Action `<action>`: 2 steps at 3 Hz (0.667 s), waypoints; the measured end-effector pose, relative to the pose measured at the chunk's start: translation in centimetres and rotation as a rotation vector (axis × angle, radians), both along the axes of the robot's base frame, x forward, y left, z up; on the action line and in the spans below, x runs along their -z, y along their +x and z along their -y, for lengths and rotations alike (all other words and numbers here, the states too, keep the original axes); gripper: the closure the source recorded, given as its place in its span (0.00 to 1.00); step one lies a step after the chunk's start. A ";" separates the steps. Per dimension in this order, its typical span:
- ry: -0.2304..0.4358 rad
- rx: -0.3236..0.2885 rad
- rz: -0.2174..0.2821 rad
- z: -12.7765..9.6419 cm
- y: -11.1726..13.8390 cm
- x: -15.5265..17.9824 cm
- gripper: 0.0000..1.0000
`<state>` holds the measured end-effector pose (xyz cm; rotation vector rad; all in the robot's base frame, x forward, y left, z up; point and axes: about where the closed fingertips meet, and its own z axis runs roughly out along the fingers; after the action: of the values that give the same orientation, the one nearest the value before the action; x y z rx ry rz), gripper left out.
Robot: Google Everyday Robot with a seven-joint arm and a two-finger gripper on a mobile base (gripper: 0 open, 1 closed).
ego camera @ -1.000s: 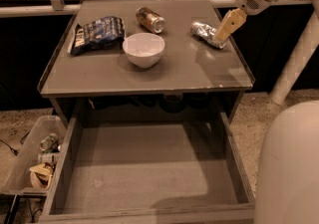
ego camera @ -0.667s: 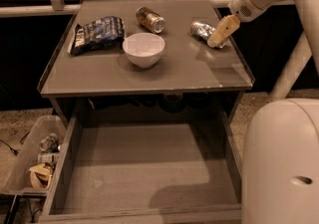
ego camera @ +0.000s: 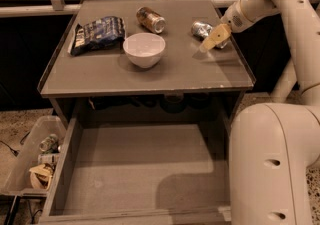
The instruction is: Place redbull can into top drawer
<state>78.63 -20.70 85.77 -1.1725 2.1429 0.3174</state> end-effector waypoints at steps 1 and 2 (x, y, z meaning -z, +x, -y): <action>0.006 0.000 0.000 -0.1 0.2 0.1 0.00; 0.006 0.000 0.000 -0.1 0.2 0.2 0.19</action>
Offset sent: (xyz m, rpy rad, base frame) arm 0.0017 0.0011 -0.0013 0.0061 0.0000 -0.0001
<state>78.81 -20.58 85.62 -1.1692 2.1406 0.3240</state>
